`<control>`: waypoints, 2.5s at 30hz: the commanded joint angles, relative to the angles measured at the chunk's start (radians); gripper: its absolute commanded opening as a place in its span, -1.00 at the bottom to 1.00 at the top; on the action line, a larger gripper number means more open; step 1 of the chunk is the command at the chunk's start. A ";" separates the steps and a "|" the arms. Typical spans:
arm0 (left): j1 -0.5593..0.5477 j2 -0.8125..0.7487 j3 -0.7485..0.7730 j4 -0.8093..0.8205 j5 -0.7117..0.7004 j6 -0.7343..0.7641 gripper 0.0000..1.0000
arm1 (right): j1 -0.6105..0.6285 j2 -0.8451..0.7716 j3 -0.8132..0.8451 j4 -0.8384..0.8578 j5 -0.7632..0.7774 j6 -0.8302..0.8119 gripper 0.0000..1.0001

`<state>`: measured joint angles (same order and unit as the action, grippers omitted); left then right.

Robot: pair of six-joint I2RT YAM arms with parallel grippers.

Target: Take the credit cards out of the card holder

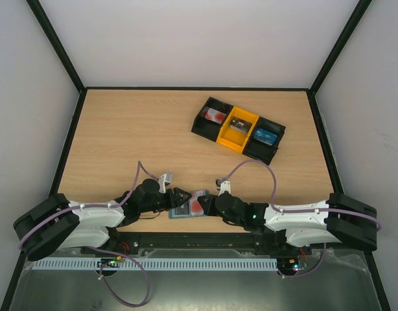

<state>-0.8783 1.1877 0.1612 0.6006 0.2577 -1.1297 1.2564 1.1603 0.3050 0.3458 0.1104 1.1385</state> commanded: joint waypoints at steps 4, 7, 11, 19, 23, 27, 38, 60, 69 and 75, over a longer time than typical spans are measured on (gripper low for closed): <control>0.006 0.055 -0.024 0.086 -0.002 0.008 -0.03 | 0.006 0.069 0.042 0.005 0.025 -0.044 -0.83; 0.007 0.071 -0.022 0.089 -0.005 0.011 -0.13 | 0.005 0.102 0.045 -0.047 0.077 -0.040 -0.87; 0.008 0.082 -0.016 0.077 -0.008 0.018 -0.07 | 0.005 0.149 0.015 -0.003 0.048 -0.032 -0.87; 0.007 0.092 -0.019 0.073 -0.024 0.024 -0.03 | 0.005 0.272 -0.027 0.008 0.032 0.017 -0.92; 0.007 0.100 -0.015 0.083 -0.023 0.028 0.00 | 0.005 0.284 -0.036 0.014 0.034 0.036 -0.94; 0.007 0.129 -0.007 0.104 -0.033 0.041 -0.07 | 0.005 0.276 -0.034 0.023 0.028 0.035 -0.94; 0.008 0.267 0.004 0.222 -0.028 0.050 -0.28 | 0.006 0.301 -0.064 0.065 0.032 0.083 -0.95; 0.007 0.351 -0.021 0.346 -0.001 0.044 -0.37 | 0.006 0.315 -0.073 0.111 0.022 0.102 -0.96; 0.008 0.252 -0.003 0.180 -0.057 0.070 -0.21 | 0.006 0.207 0.029 -0.044 0.072 0.041 -0.94; 0.007 0.221 0.010 0.128 -0.048 0.094 -0.16 | 0.005 0.184 0.064 -0.102 0.118 0.016 -0.92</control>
<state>-0.8738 1.4208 0.1631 0.8127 0.2317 -1.0710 1.2572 1.3582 0.3367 0.3447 0.1604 1.1847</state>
